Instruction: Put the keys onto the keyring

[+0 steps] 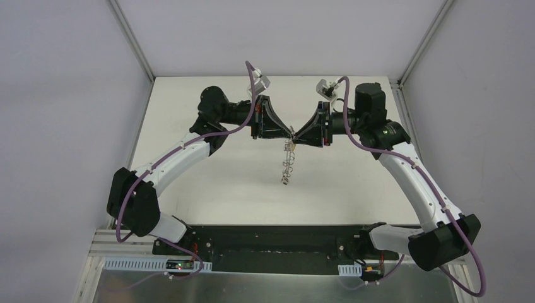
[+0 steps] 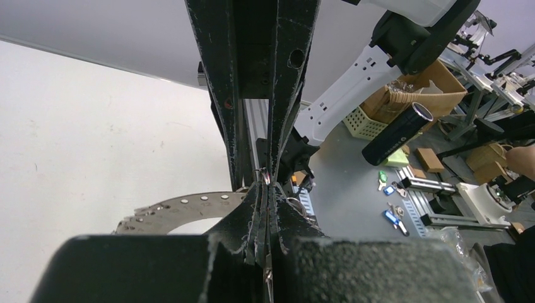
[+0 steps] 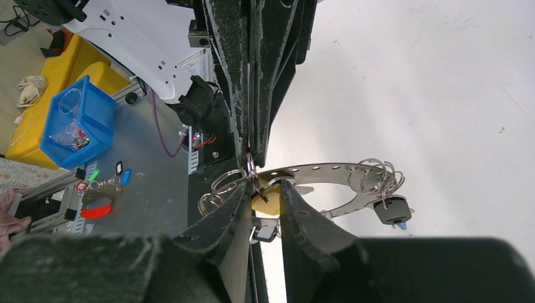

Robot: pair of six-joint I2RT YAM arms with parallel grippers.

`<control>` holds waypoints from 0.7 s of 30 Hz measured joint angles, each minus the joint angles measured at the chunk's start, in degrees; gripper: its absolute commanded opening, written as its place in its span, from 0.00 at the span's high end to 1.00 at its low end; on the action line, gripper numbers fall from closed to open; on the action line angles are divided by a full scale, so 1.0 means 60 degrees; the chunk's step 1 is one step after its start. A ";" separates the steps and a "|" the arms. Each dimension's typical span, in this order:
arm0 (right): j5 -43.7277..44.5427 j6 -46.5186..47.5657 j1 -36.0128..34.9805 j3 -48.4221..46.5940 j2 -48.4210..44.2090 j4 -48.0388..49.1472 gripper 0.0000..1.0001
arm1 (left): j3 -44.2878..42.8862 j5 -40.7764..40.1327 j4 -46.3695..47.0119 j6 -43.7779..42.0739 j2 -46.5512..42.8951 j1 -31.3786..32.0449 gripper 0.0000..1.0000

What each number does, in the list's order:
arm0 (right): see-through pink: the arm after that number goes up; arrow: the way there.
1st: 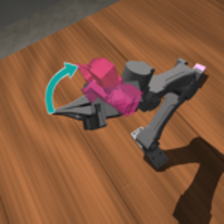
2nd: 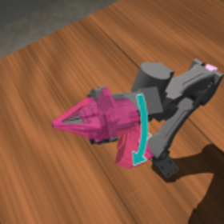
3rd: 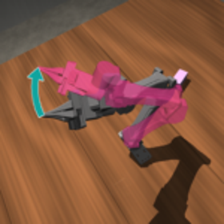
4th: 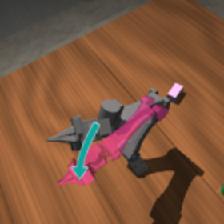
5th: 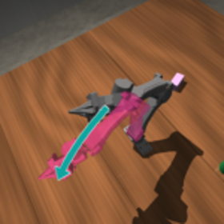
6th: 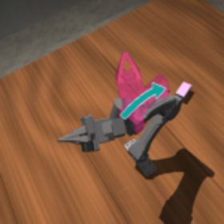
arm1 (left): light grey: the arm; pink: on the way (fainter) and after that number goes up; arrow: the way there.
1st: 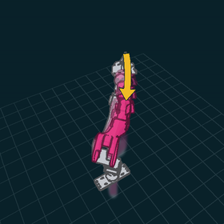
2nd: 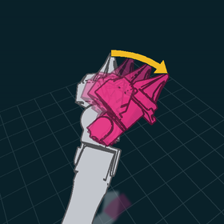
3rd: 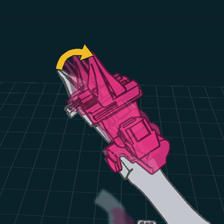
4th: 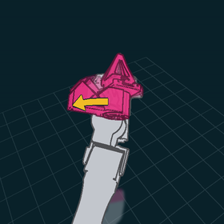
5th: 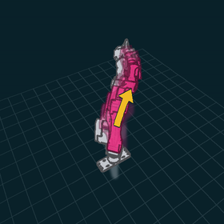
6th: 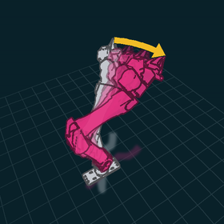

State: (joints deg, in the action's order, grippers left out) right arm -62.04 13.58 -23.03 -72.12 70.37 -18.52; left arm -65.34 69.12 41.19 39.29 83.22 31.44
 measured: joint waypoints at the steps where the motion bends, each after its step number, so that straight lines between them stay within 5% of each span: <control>1: -0.0025 -0.0026 -0.0004 0.0004 0.0000 0.0029 0.77 | 0.0000 0.0000 0.0007 0.0015 0.0004 0.0000 1.00; 8: -0.0171 -0.0197 -0.0025 0.0004 0.0000 0.0171 0.84 | 0.0000 0.0000 0.0018 0.0047 0.0004 0.0000 1.00; 14: -0.0317 -0.0321 -0.0025 0.0025 0.0000 0.0353 1.00 | 0.0000 0.0007 0.0018 0.0058 0.0004 -0.0004 1.00; 21: -0.0339 -0.0237 -0.0029 0.0051 0.0000 0.0310 1.00 | 0.0000 0.0029 0.0011 0.0058 0.0007 -0.0007 0.99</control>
State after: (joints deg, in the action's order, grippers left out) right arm -64.07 12.16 -23.20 -71.81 70.37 -16.67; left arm -65.34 69.30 41.25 39.64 83.26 31.40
